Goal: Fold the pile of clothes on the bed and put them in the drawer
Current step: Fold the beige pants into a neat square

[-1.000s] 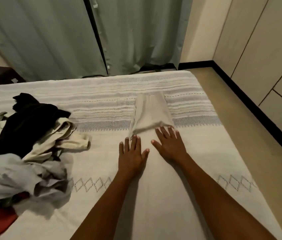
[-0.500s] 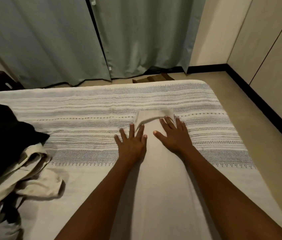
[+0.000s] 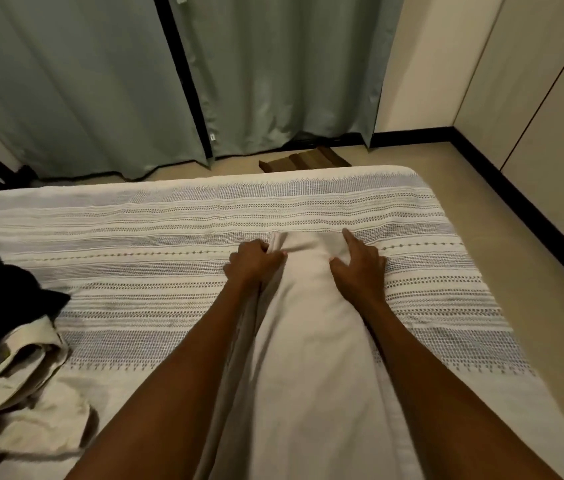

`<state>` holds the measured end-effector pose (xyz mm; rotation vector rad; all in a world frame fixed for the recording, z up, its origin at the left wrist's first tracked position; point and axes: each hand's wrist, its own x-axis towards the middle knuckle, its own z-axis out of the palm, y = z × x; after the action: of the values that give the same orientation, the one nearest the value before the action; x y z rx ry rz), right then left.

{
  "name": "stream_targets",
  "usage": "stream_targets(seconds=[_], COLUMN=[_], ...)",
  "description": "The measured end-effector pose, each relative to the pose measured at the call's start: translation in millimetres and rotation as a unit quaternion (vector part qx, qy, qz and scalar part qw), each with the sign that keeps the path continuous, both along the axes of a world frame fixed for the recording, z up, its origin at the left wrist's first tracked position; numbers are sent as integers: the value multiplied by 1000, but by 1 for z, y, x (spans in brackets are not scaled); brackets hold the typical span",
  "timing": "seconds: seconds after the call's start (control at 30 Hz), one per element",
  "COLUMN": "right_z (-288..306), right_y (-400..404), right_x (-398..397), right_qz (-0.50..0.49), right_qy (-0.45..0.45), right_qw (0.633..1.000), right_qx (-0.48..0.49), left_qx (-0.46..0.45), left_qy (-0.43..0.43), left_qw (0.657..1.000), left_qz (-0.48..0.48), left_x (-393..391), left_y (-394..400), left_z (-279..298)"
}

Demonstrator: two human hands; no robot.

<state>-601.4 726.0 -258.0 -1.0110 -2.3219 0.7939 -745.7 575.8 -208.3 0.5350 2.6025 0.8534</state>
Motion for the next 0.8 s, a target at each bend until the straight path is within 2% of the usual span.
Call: stream_targets(seconds=[0.1, 0.17, 0.2, 0.27, 0.33, 0.43, 0.5, 0.53, 0.63, 0.7, 0.8], right_z=[18, 37, 43, 67, 80, 85, 89, 94, 114, 126, 132], right_y=[8, 7, 0, -29, -54, -86, -114, -127, -171, -198, -244], right_x=[13, 24, 30, 52, 80, 124, 159, 176, 228, 261, 307], right_qz=[46, 49, 59, 59, 17, -25, -26, -17, 2, 12, 36], right_qy=[32, 117, 149, 172, 144, 137, 122, 111, 61, 34, 68], right_qw=[979, 932, 911, 913, 947, 983, 990, 992, 990, 985, 965], right_qx=[-198, -340, -379, -365, -287, -121, -63, -57, -124, -169, -252], left_qx=[114, 124, 121, 84, 50, 101, 150, 155, 129, 173, 265], left_qy=[-66, -62, -54, -14, 43, 113, 115, 91, 22, -24, -99], left_qw=[991, 990, 991, 996, 998, 988, 982, 984, 991, 984, 959], left_qz=[-19, -23, -22, -33, -18, 22, 16, 11, 21, 15, 7], left_x=[22, 39, 48, 67, 94, 147, 185, 204, 259, 292, 337], left_y=[-1, -5, -8, -19, -38, -80, -114, -131, -185, -217, -263], left_z=[20, 39, 48, 65, 82, 93, 93, 95, 95, 96, 93])
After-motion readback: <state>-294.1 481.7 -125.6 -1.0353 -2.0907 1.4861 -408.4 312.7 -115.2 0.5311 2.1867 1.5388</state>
